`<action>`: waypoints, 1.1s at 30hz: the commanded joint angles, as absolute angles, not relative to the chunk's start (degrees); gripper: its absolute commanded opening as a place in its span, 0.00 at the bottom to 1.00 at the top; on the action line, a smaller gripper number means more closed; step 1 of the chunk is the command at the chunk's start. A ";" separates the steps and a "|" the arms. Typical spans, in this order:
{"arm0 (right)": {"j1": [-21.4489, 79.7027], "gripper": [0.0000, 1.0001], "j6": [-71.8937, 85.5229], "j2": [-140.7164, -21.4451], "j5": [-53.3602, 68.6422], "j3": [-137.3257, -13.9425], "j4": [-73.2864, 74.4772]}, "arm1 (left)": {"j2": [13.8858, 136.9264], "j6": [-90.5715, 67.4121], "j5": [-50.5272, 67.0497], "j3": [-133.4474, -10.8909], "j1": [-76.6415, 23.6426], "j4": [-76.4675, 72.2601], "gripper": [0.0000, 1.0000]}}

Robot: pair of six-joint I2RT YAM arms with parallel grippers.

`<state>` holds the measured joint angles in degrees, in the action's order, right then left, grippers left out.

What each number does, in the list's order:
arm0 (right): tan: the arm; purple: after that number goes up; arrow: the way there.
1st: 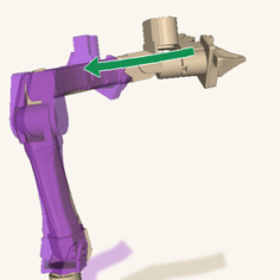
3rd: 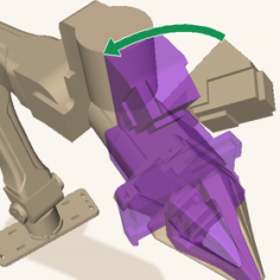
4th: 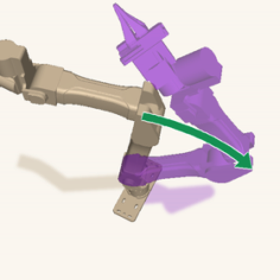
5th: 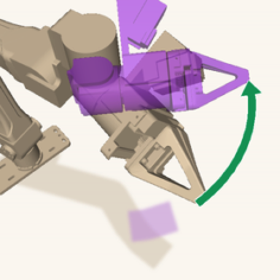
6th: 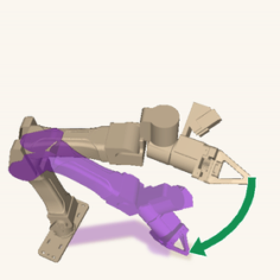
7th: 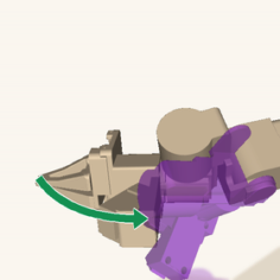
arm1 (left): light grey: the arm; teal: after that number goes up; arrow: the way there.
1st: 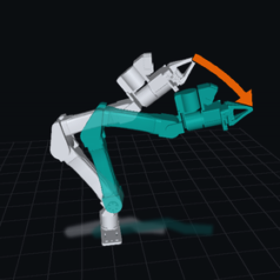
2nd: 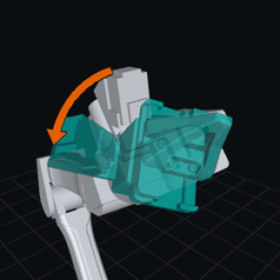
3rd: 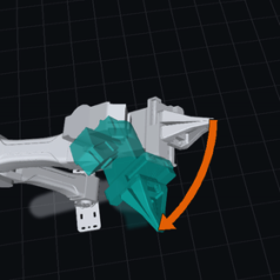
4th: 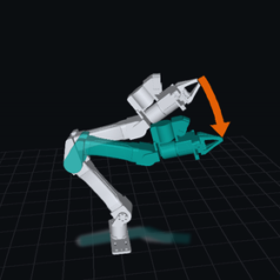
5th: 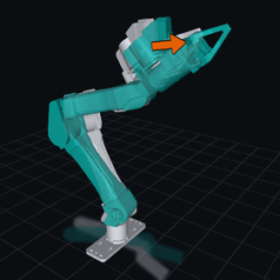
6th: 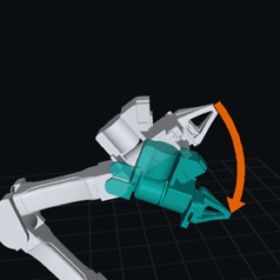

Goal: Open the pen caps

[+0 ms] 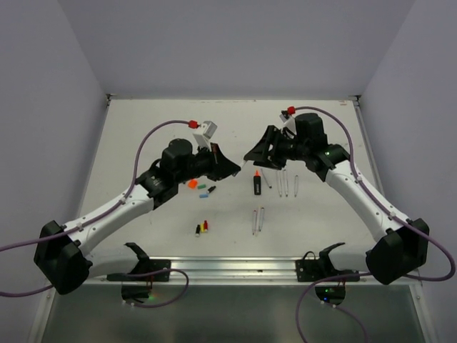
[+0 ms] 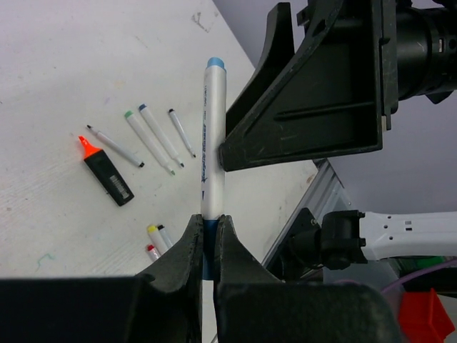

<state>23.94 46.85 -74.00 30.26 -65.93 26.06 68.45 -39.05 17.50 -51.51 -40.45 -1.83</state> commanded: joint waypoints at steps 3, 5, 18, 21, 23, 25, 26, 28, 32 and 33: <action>23.91 0.54 50.36 -76.29 32.43 -65.40 19.87 | 66.44 -40.95 17.93 -50.63 -41.13 -3.77 0.00; 24.17 0.50 51.41 -76.55 32.43 -64.95 17.94 | 66.53 -42.00 18.80 -50.10 -41.31 -5.26 0.00; 25.22 0.00 54.75 -74.27 33.57 -61.88 15.20 | 67.41 -40.78 26.19 -48.96 -42.01 -6.77 0.24; 25.22 0.00 55.89 -73.22 34.28 -60.83 14.50 | 66.63 -40.69 25.93 -47.99 -42.01 -6.50 0.47; 25.22 0.00 56.42 -72.34 34.28 -60.12 13.80 | 66.01 -40.61 25.75 -47.11 -42.01 -6.50 0.62; 25.22 0.00 56.69 -71.98 34.36 -59.85 13.97 | 65.83 -40.69 26.19 -46.41 -42.01 -6.76 0.65; 25.22 0.00 56.86 -71.72 34.45 -59.77 13.89 | 65.92 -40.78 26.45 -46.23 -42.01 -6.85 0.65; 25.22 0.00 56.95 -71.37 34.45 -59.50 13.89 | 66.01 -40.87 27.50 -45.97 -42.01 -7.03 0.65; 25.22 0.00 57.48 -70.93 34.19 -59.59 13.89 | 66.53 -41.57 29.35 -45.44 -42.01 -7.91 0.55; 25.22 0.00 57.65 -70.93 34.45 -59.68 13.71 | 66.62 -41.83 29.53 -45.18 -42.01 -8.00 0.50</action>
